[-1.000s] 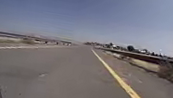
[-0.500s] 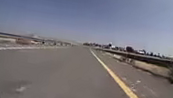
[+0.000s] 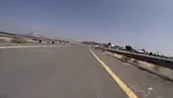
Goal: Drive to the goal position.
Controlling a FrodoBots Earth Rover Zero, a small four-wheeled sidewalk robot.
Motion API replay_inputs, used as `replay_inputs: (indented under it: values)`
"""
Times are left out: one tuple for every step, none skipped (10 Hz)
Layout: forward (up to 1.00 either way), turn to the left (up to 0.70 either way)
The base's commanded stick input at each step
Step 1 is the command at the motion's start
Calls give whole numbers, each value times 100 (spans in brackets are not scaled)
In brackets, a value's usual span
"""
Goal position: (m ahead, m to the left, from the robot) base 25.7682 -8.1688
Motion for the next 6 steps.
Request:
replay_inputs:
  values:
    - [100, 0]
    - [100, 0]
    - [100, 5]
    - [100, 19]
    - [100, 21]
    - [100, 7]
